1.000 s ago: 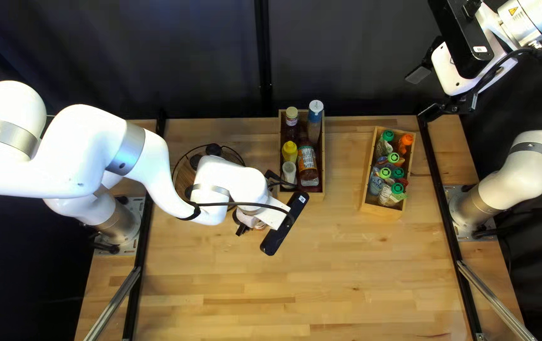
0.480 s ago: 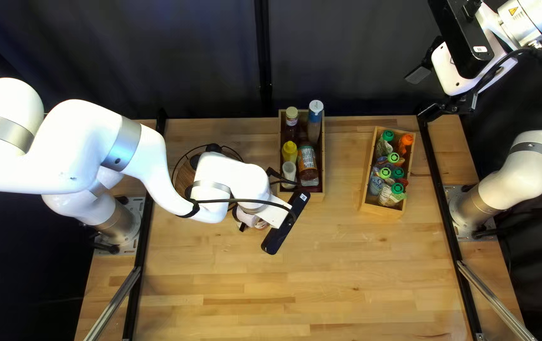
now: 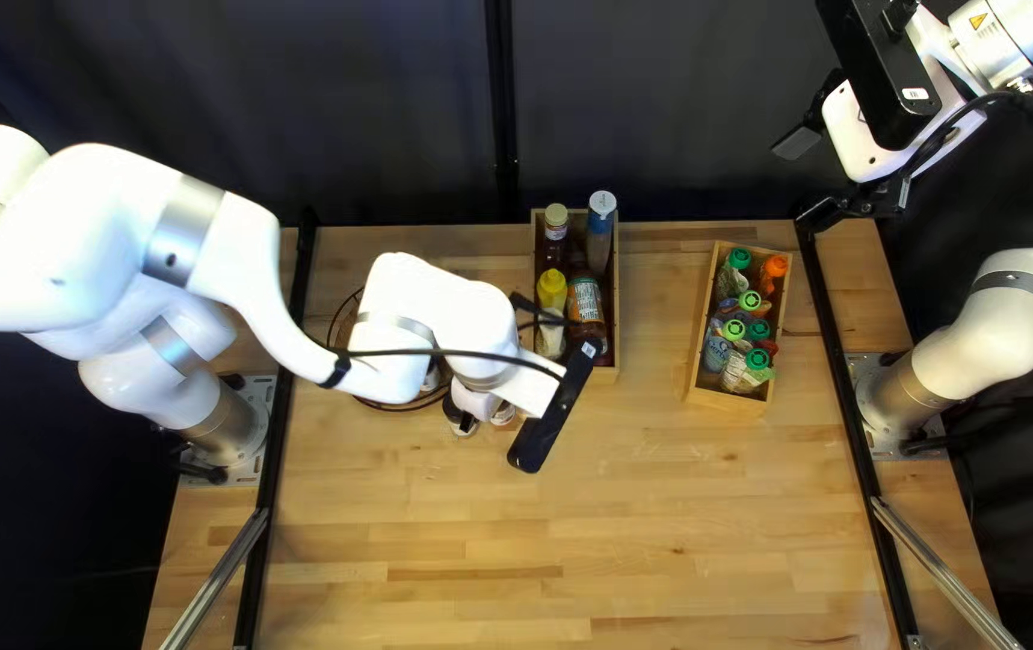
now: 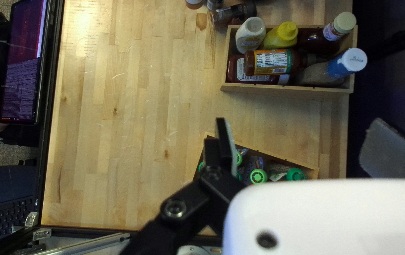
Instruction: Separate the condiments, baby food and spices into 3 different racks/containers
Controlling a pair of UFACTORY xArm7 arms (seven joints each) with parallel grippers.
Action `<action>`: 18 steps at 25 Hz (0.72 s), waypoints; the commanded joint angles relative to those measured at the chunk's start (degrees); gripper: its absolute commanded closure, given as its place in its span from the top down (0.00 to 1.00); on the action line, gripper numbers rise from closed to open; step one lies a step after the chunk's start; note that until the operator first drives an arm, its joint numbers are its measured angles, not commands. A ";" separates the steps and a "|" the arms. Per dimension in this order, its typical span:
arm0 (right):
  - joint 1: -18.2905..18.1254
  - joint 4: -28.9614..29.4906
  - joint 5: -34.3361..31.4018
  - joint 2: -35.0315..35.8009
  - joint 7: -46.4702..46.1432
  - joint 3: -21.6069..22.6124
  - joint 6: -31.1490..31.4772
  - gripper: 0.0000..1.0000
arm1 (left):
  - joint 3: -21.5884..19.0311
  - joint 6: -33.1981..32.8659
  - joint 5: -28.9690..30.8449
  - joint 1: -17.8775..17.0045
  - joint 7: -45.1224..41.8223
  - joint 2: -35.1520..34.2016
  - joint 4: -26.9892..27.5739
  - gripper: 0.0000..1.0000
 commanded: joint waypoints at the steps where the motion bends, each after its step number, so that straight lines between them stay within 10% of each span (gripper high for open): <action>1: 0.00 0.00 0.00 0.00 0.00 0.00 0.00 1.00 | -1.64 4.26 4.95 1.67 -3.02 -5.47 0.12 0.00; 18: 0.00 0.00 0.00 0.00 0.00 0.00 0.00 1.00 | 5.49 -1.97 15.85 12.79 -6.48 -11.29 -9.24 0.00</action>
